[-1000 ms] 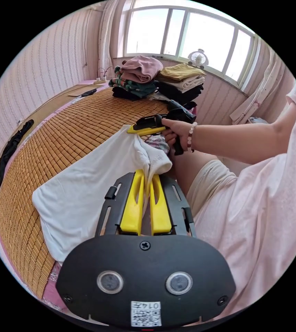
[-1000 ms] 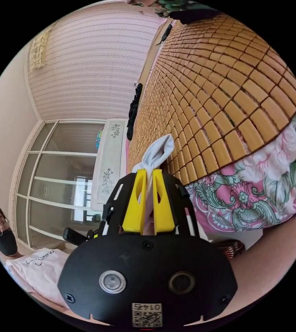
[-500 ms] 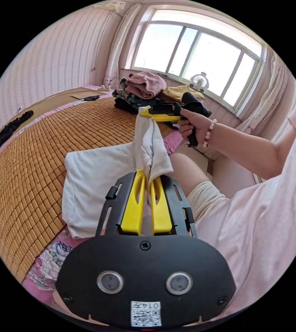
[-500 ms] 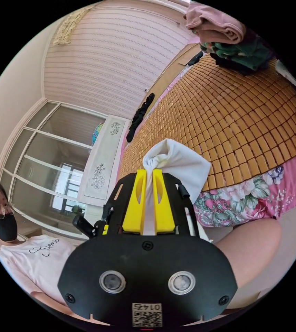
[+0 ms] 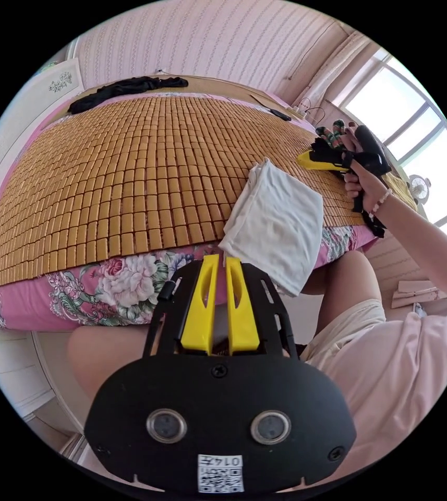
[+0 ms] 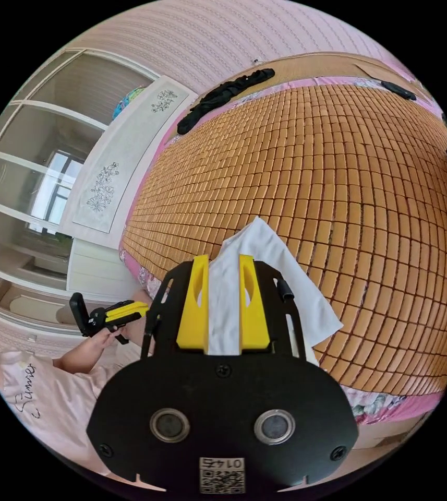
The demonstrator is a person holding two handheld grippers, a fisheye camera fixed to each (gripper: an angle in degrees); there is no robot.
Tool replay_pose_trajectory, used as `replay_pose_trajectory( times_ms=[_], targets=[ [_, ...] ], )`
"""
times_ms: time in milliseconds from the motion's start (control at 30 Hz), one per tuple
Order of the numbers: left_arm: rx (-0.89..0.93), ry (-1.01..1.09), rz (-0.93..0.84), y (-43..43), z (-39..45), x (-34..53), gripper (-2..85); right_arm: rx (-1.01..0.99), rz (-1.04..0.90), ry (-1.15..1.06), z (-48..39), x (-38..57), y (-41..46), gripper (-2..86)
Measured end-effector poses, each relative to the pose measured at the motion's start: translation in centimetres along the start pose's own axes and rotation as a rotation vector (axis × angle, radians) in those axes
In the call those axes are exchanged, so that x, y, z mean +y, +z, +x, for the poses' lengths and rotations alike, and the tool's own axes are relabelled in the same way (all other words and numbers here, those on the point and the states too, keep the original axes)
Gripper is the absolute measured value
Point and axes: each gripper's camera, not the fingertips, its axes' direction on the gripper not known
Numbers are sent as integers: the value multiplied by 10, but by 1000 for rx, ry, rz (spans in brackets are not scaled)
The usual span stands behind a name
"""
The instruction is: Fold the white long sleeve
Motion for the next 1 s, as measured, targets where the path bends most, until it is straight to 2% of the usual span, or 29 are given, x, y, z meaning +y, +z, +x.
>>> replay_pose_trajectory(
  times_ms=[167,367,500,600,667,733,1000],
  targets=[
    [3,2,-9,19,-5,-16,101,261,-125,-126,-25,-34,45,109],
    [23,86,-72,56,6,-34,121,357,-224,-196,-52,-76,117,136],
    [24,85,-146,69,1,-32,112,416,-319,-175,-57,-90,163,124],
    [1,107,-142,64,-1,-30,61,454,-274,-182,-63,-88,175,62],
    [91,89,-157,60,-6,-31,48,415,-285,-194,-64,-85,175,37],
    [78,121,-149,53,-2,-28,44,357,-290,-195,-63,-82,168,30],
    [60,298,68,-40,30,13,41,143,-28,-199,-82,-46,89,20]
  ],
)
